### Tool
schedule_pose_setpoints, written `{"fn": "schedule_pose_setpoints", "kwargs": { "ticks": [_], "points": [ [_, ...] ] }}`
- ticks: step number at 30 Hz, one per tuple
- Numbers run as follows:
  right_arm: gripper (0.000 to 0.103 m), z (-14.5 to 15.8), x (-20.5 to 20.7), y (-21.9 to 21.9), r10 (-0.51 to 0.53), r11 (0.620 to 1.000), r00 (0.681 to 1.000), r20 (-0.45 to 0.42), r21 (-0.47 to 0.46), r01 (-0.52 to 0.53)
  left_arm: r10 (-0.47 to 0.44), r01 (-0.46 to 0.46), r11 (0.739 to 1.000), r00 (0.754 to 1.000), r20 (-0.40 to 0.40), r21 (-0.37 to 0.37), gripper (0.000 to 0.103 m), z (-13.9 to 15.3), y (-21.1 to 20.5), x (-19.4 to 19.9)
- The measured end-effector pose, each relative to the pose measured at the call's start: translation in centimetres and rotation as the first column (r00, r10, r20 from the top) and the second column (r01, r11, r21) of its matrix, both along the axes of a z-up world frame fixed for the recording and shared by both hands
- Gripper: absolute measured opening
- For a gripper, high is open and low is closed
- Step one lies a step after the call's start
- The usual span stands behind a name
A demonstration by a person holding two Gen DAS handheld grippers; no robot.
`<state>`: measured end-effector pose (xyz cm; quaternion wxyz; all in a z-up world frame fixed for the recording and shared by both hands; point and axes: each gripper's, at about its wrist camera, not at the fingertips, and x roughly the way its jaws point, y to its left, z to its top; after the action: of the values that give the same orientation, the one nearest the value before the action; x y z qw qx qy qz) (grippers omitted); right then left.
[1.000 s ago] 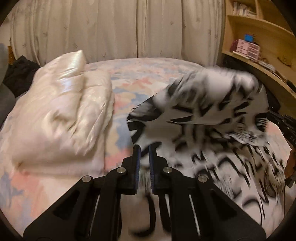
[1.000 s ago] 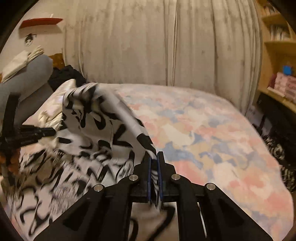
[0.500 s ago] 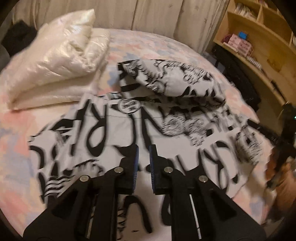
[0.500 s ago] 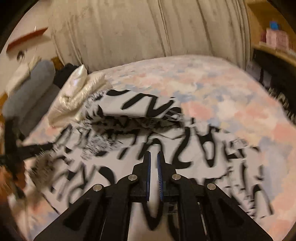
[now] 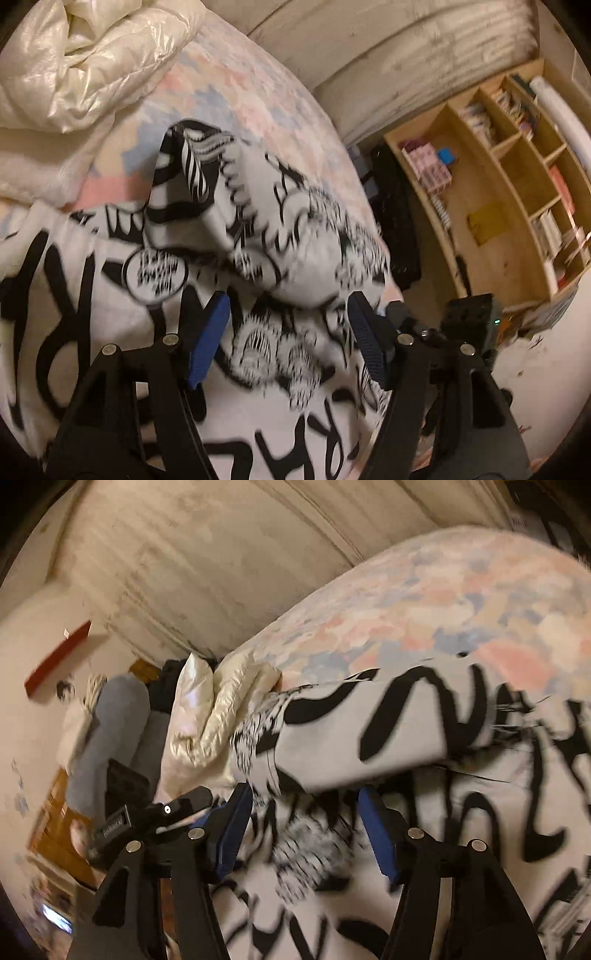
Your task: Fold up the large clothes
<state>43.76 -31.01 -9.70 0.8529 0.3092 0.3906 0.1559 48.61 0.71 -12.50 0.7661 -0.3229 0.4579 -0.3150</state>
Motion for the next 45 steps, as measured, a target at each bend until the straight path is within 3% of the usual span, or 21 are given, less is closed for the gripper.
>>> {"fn": "schedule_pose_setpoints", "kwargs": {
  "ticks": [5,6,7,10,17,24,28,29,34,37,39,40,41,45],
  "points": [
    [0.06,-1.7,3.8,1.1,-0.052,0.993,0.998,-0.034,0.103,0.056,0.027,-0.025,0.993,1.0,0.013,-0.119,0.064,-0.5,0.3,1.8],
    [0.05,-1.9,4.5,1.4,-0.059,0.991,0.998,-0.033,0.118,0.063,0.037,-0.035,0.991,0.999,0.015,-0.129,0.064,-0.6,0.3,2.2],
    [0.027,-2.0,4.9,1.8,-0.056,0.992,0.998,-0.03,0.114,0.059,0.046,-0.043,0.99,0.999,0.014,-0.135,0.064,-0.7,0.3,2.5],
    [0.012,-2.0,5.3,2.3,-0.065,0.993,0.998,-0.01,0.095,0.065,0.066,-0.066,0.985,0.998,-0.009,-0.161,0.064,-1.7,0.3,3.6],
    [0.008,-0.6,2.3,0.5,-0.048,0.974,0.998,0.041,0.225,0.038,0.054,-0.058,0.967,0.998,-0.022,-0.246,0.064,-3.2,-0.8,4.2],
    [0.007,1.3,0.3,-1.7,-0.047,0.946,0.995,0.085,0.325,0.017,0.064,-0.061,0.939,0.998,-0.002,-0.338,0.064,-3.5,-0.8,2.3],
    [0.007,2.3,-0.2,-2.7,-0.048,0.923,0.993,0.105,0.385,0.004,0.092,-0.078,0.918,0.996,0.018,-0.39,0.082,-3.8,0.1,0.2],
    [0.007,2.5,-0.3,-2.9,-0.044,0.918,0.993,0.108,0.396,-0.002,0.099,-0.082,0.91,0.995,0.02,-0.407,0.083,-4.0,0.3,-0.4],
    [0.007,3.3,-1.1,-3.0,-0.013,0.93,0.994,0.112,0.367,-0.029,0.1,-0.093,0.859,0.995,-0.012,-0.503,0.083,-5.1,0.7,-0.4],
    [0.007,3.0,-2.3,-2.8,0.035,0.943,0.994,0.099,0.327,-0.066,0.107,-0.093,0.86,0.994,-0.001,-0.502,0.082,-5.0,0.4,-0.1],
    [0.007,3.0,-3.3,-2.9,0.05,0.956,0.994,0.096,0.282,-0.075,0.146,-0.131,0.88,0.989,-0.002,-0.457,0.058,-4.6,0.0,-0.3],
    [0.007,3.1,-3.8,-2.9,0.055,0.965,0.994,0.095,0.249,-0.077,0.171,-0.154,0.901,0.985,0.007,-0.407,0.024,-4.1,-0.2,-0.7],
    [0.007,3.1,-4.3,-3.0,0.058,0.974,0.994,0.094,0.215,-0.077,0.196,-0.178,0.926,0.98,0.021,-0.334,0.005,-3.4,-0.4,-1.1],
    [0.007,3.6,-6.5,-2.8,0.089,0.993,0.993,0.081,0.07,-0.094,0.244,-0.226,0.965,0.959,0.141,-0.129,0.001,0.4,-1.5,-5.2]
  ]
}}
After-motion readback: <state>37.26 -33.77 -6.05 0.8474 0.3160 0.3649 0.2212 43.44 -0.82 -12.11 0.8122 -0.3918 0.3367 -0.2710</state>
